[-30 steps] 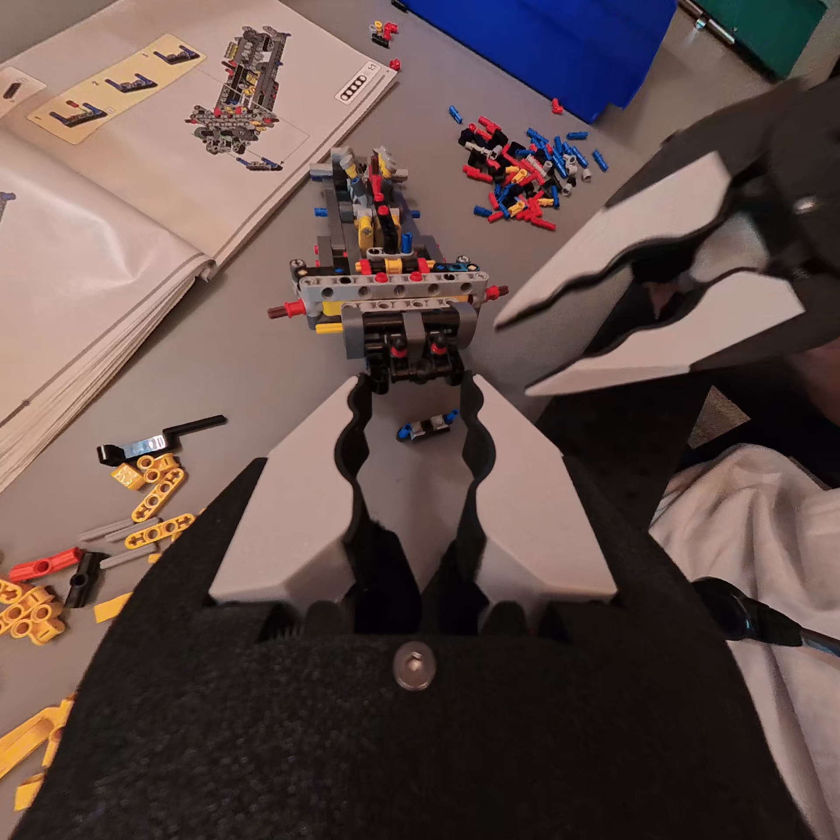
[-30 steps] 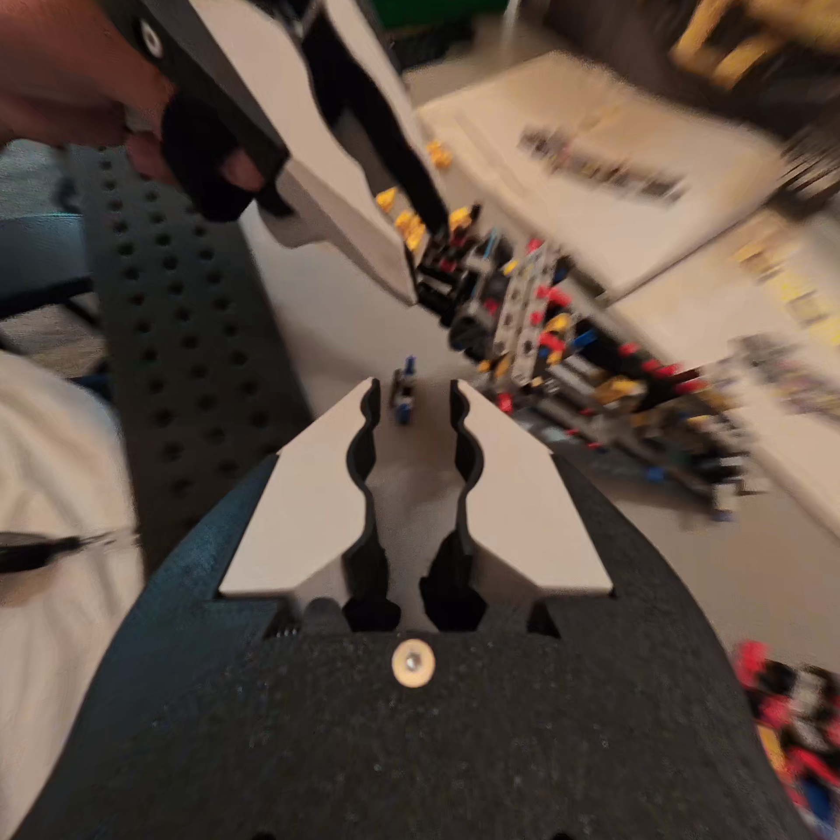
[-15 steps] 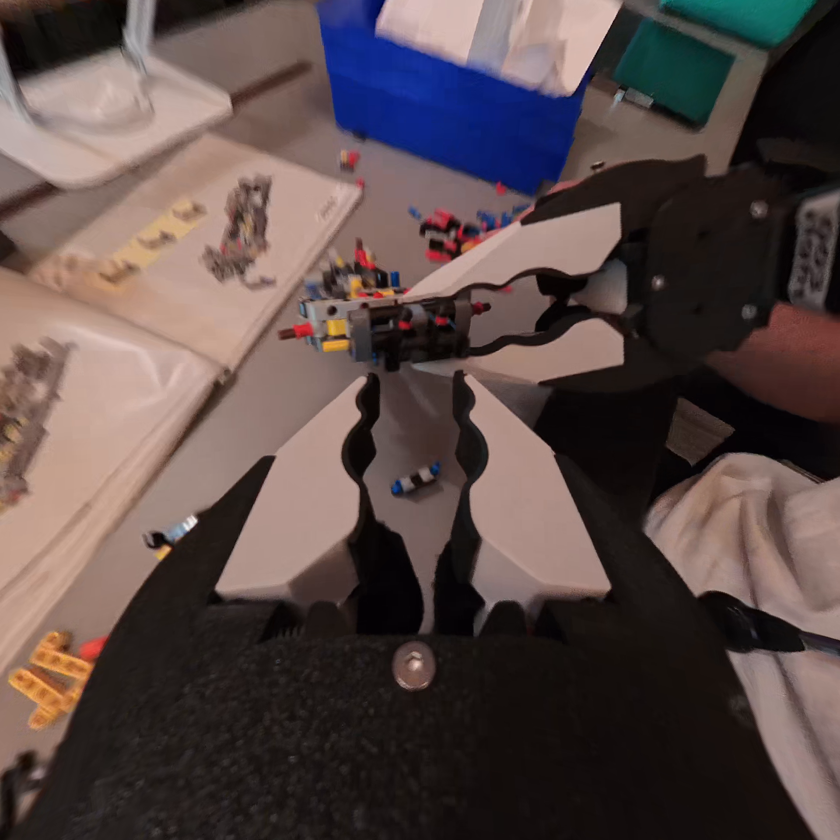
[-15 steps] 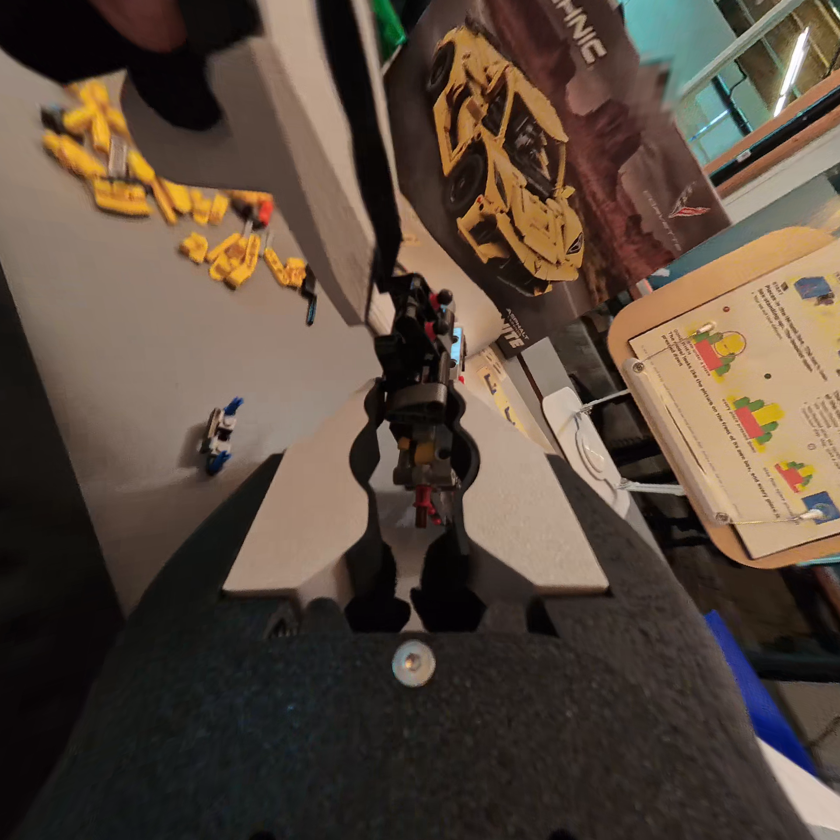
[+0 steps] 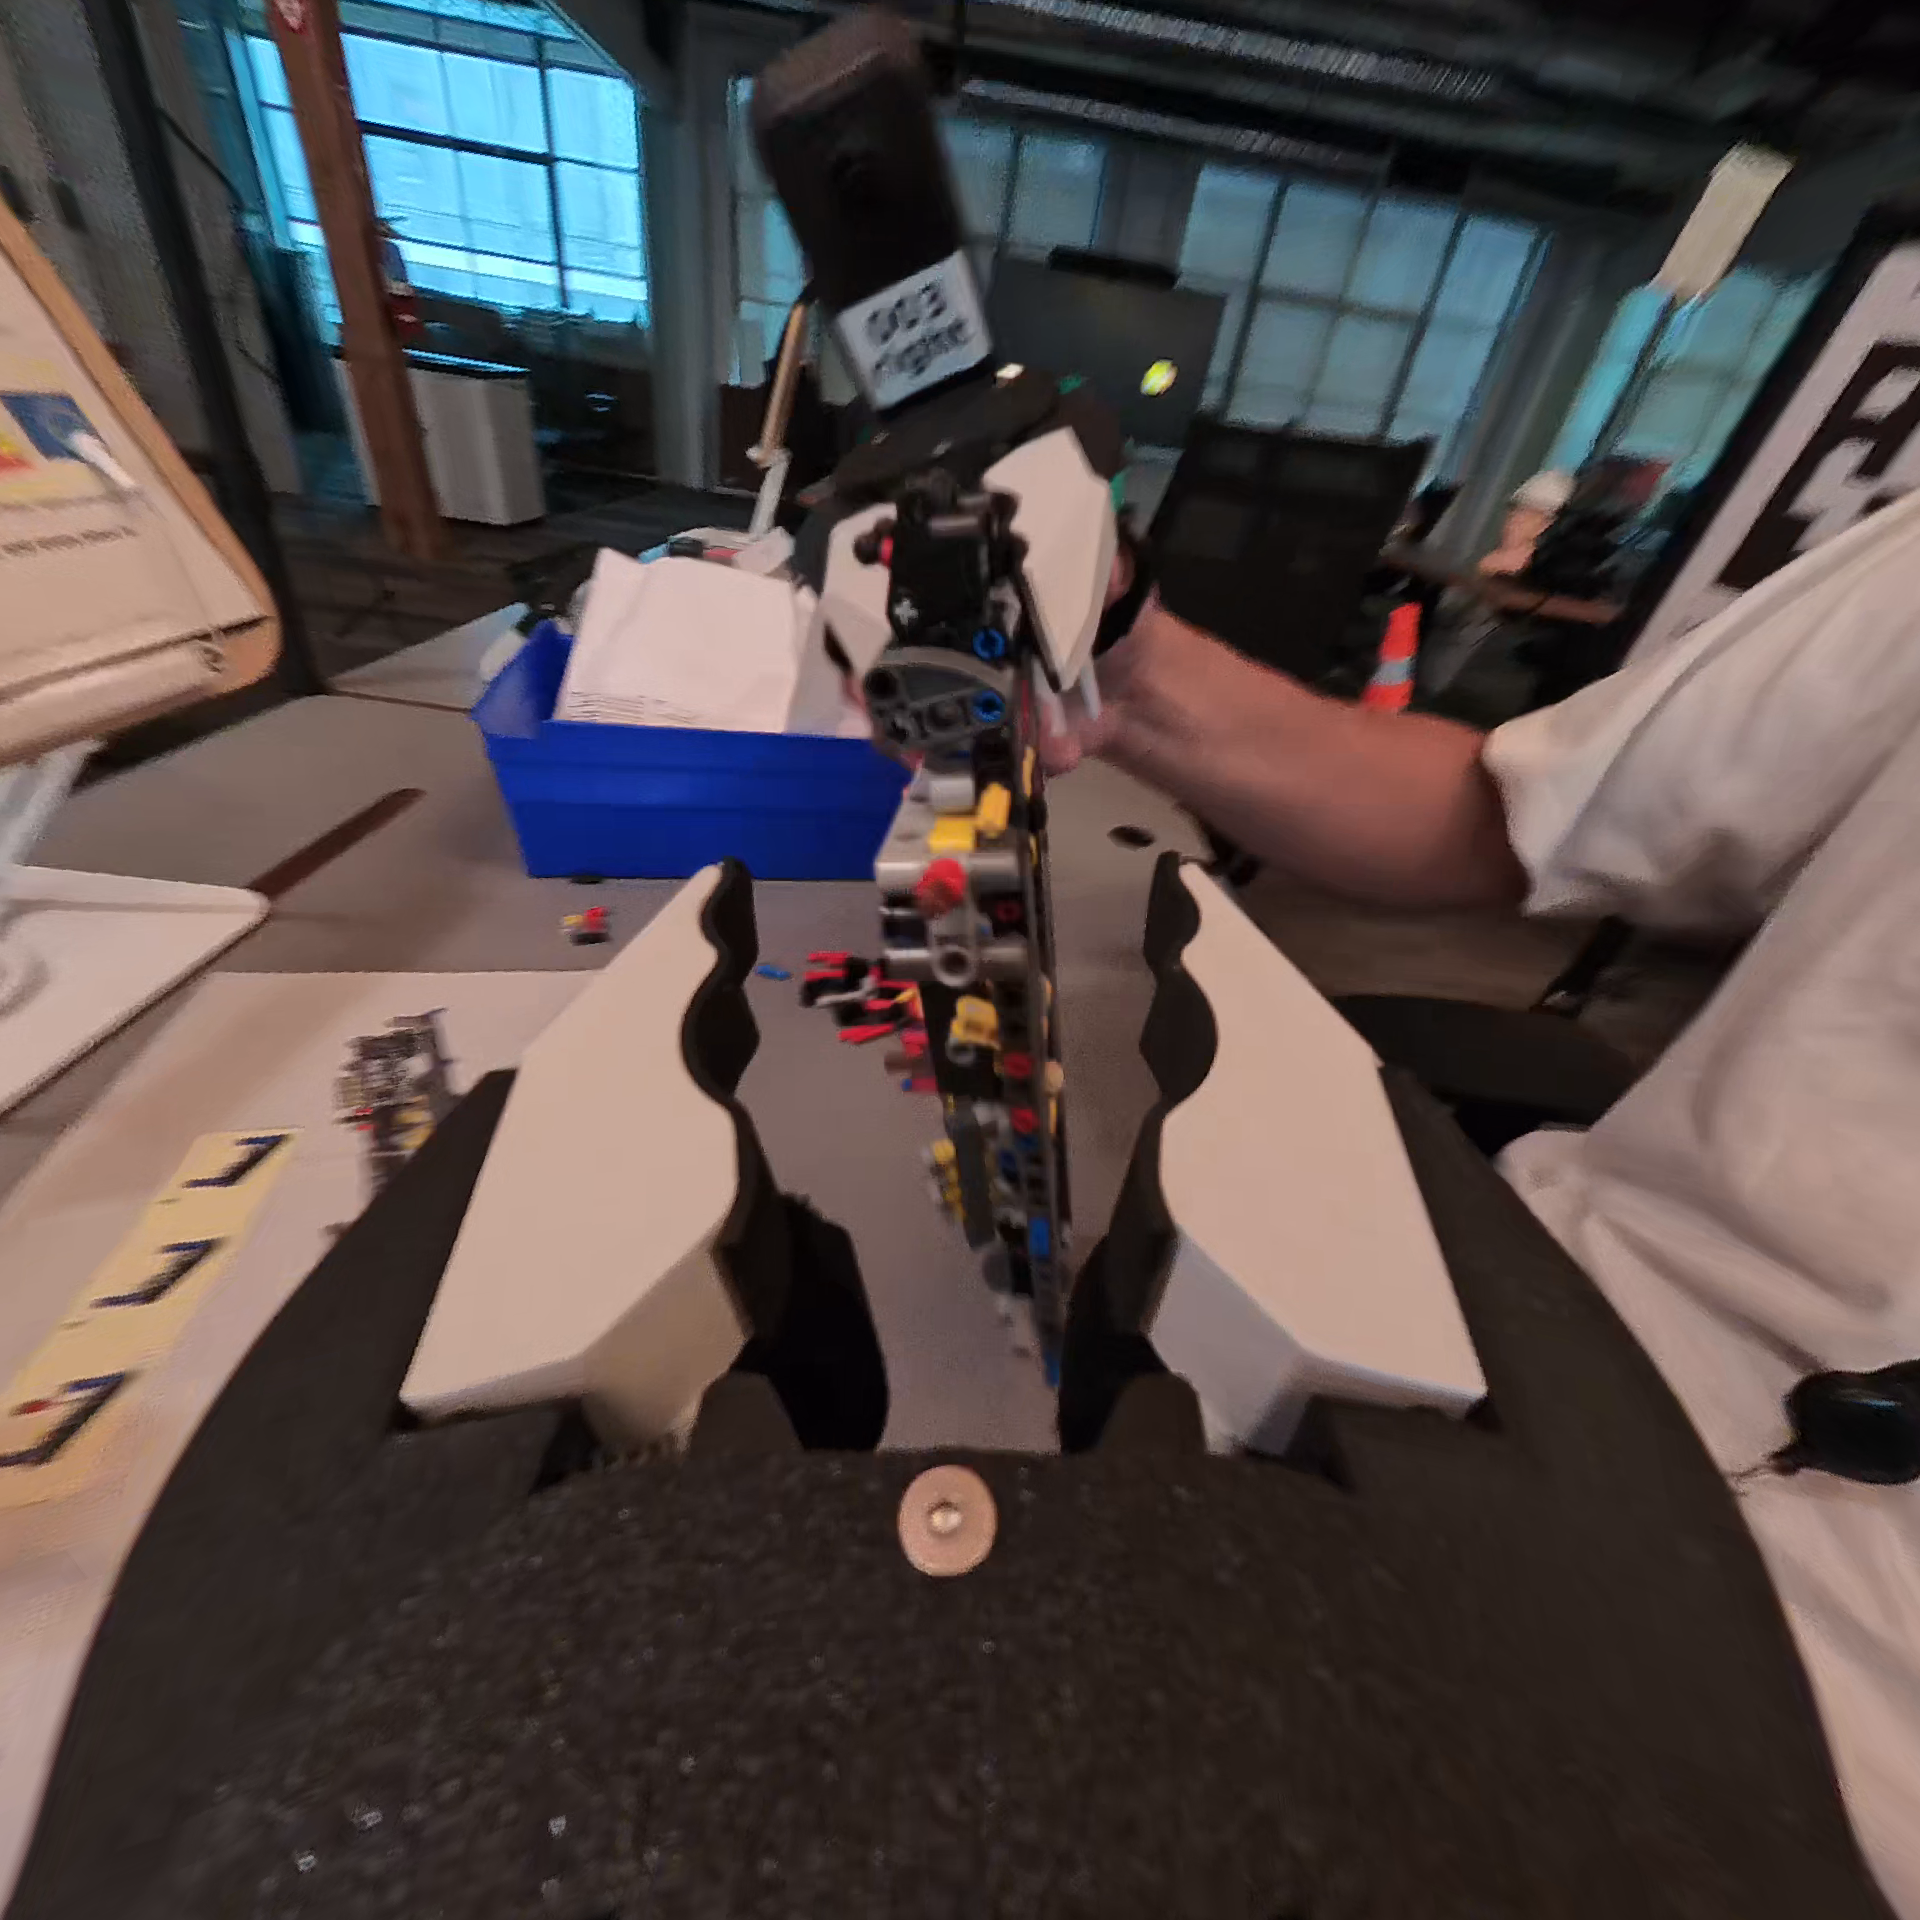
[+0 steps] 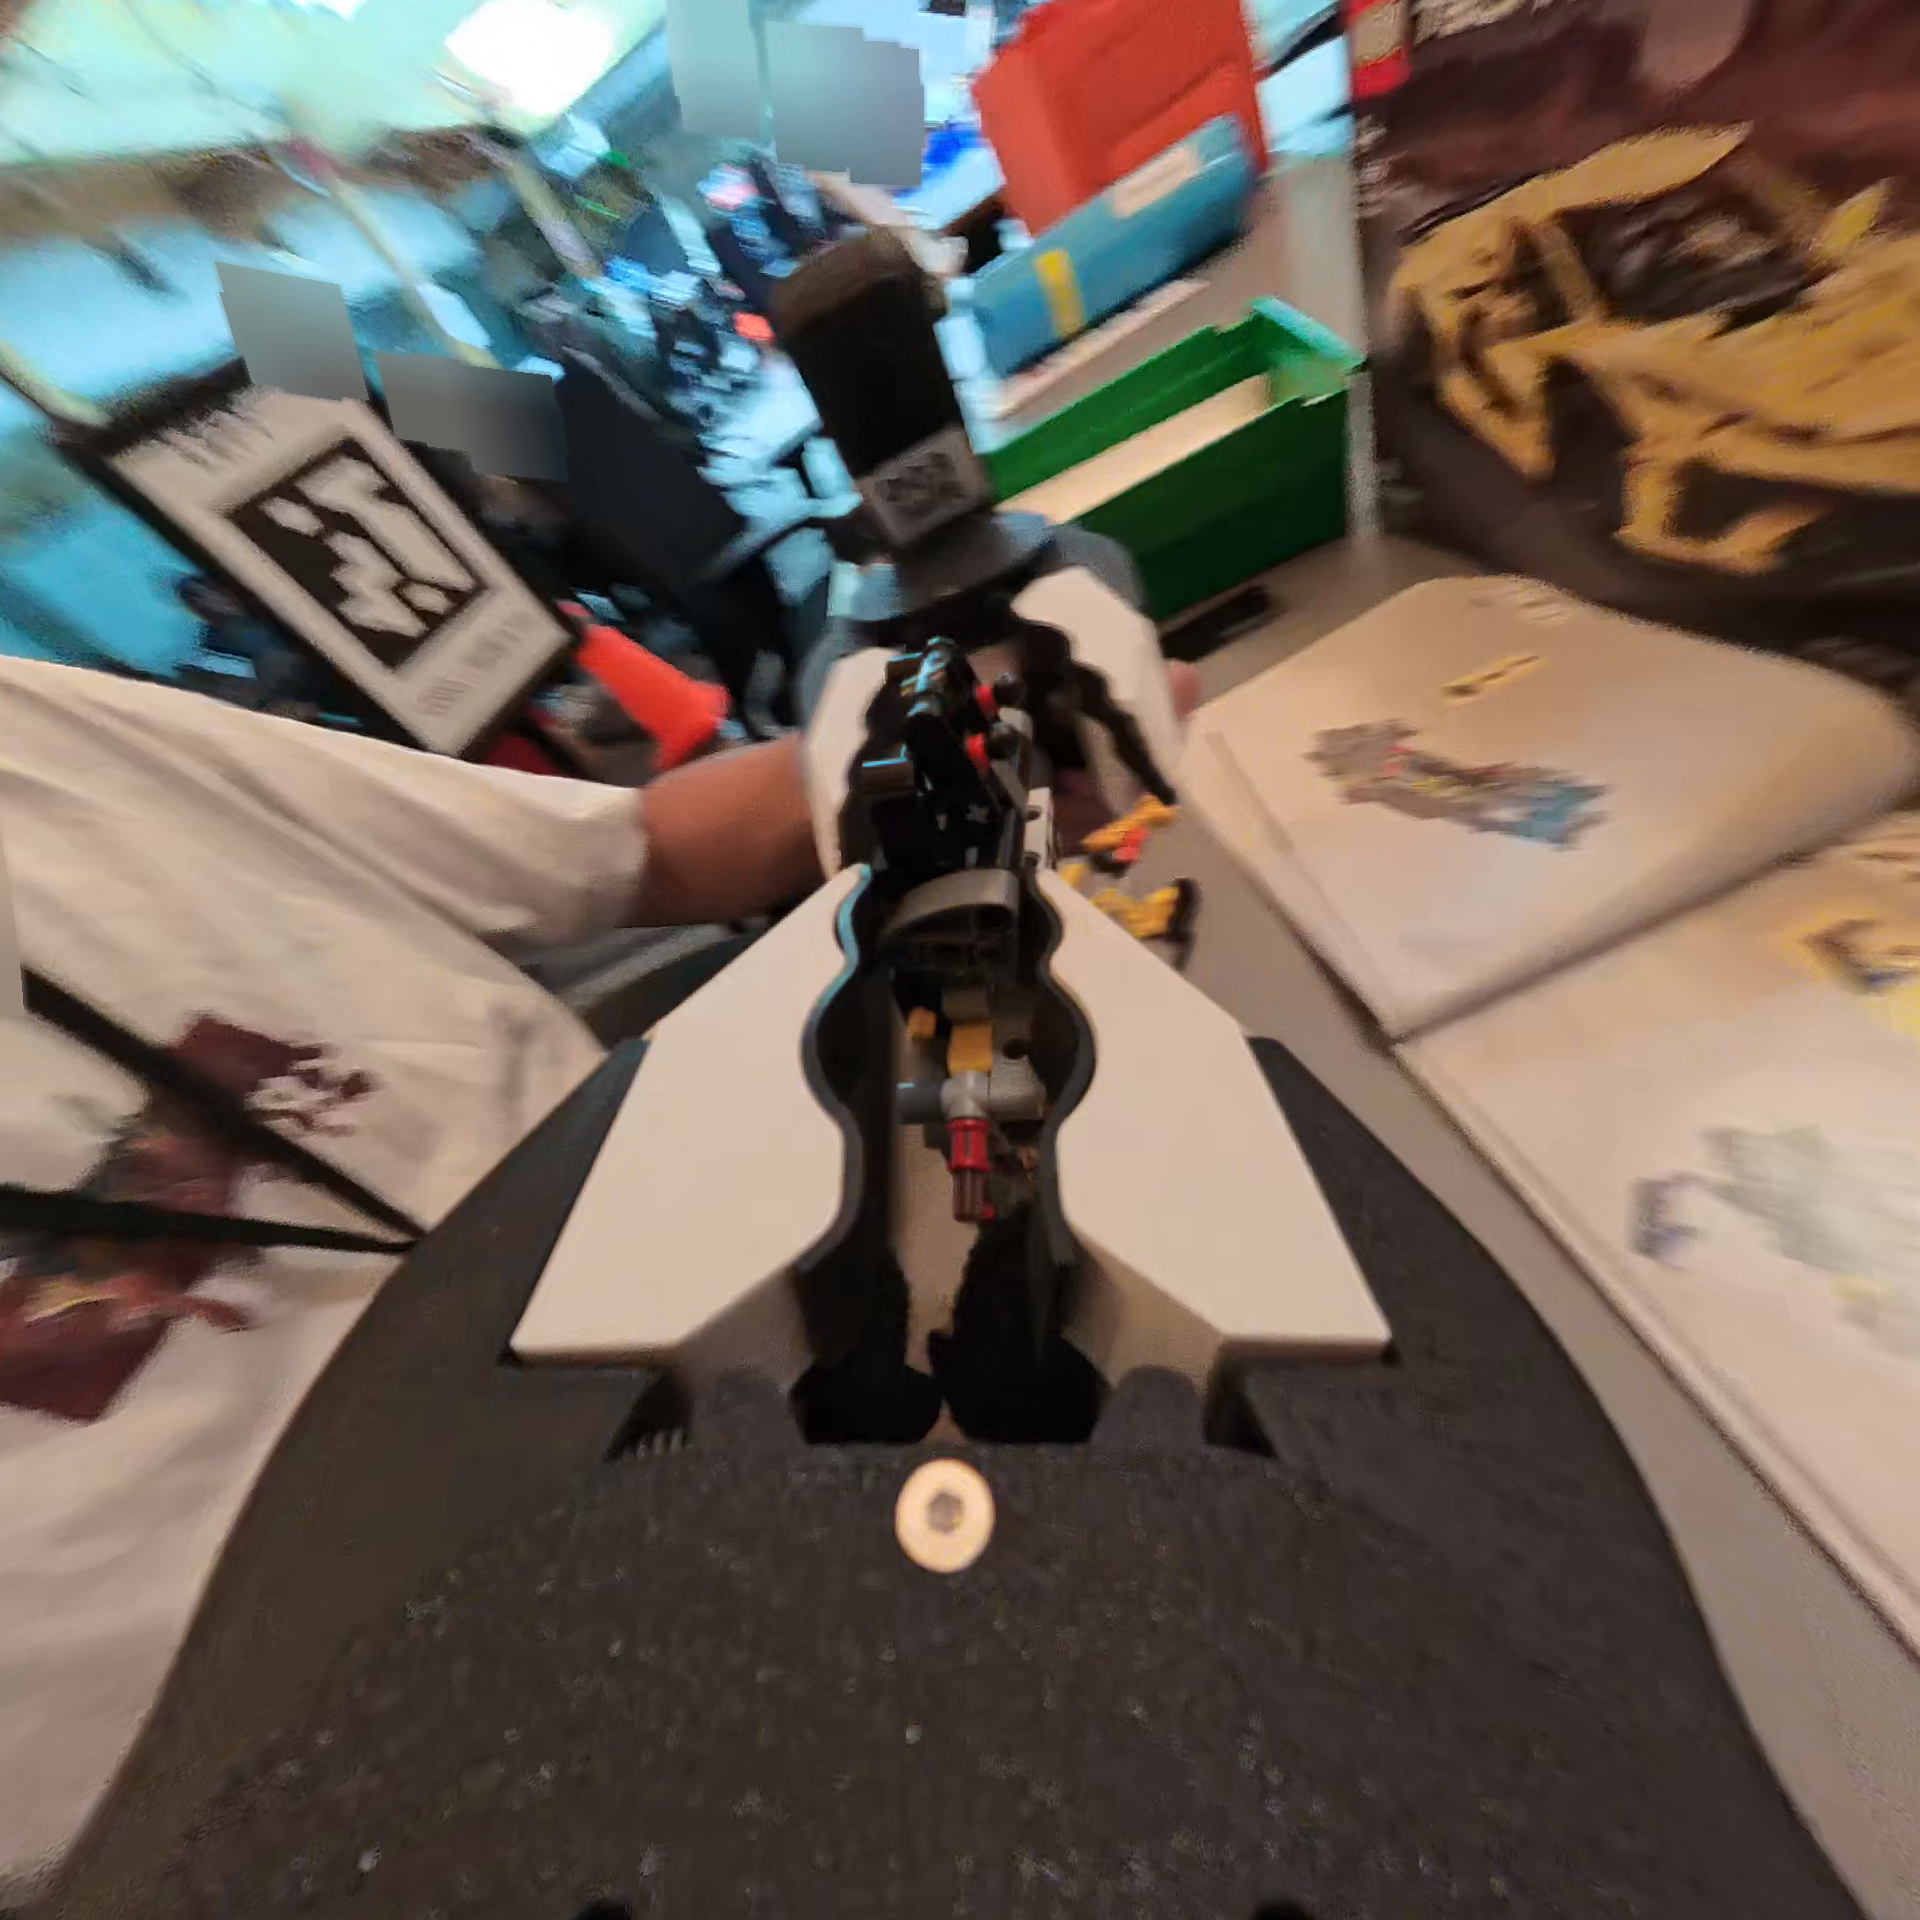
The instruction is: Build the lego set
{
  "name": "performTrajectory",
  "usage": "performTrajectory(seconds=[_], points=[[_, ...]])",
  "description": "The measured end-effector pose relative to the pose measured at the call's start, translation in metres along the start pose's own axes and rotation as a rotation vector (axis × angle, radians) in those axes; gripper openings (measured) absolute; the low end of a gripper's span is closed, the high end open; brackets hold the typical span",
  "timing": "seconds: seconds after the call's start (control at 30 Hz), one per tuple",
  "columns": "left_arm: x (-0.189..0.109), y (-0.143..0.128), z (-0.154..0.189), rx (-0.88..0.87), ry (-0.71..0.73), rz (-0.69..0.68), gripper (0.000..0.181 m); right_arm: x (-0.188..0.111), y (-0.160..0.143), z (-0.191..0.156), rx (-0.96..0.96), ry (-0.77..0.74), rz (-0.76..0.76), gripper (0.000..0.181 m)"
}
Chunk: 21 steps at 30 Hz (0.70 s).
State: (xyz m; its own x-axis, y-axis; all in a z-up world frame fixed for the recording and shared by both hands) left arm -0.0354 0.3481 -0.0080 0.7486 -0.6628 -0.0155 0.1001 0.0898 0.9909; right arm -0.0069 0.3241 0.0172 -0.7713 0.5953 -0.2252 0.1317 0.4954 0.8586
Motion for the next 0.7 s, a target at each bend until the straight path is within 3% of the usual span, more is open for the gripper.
performTrajectory(seconds=[0.13,0.37,0.57,0.7], points=[[0.002,0.001,-0.005,-0.165,-0.107,0.13,0.064,0.012,-0.01,0.014,0.116,0.171,0.026,0.024],[0.005,-0.015,-0.018,-0.214,-0.049,0.091,0.03,0.031,-0.012,0.033,0.141,0.232,0.056,0.024],[0.0,-0.018,-0.031,-0.292,-0.005,0.127,0.021,0.033,-0.009,0.046,0.103,0.169,0.06,0.026],[-0.005,-0.017,-0.028,-0.284,-0.009,0.126,0.021,0.004,0.008,0.045,-0.04,-0.051,0.153,0.04]])
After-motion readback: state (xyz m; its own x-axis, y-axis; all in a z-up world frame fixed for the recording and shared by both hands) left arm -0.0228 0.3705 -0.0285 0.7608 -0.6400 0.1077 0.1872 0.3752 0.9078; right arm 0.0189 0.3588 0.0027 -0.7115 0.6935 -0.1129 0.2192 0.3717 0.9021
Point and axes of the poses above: each gripper's, where its closed fingertips meet, x out along the fingers, y out of its top, z = x × y across the jaws, the point moved 1 cm from there along -x, back along the fingers
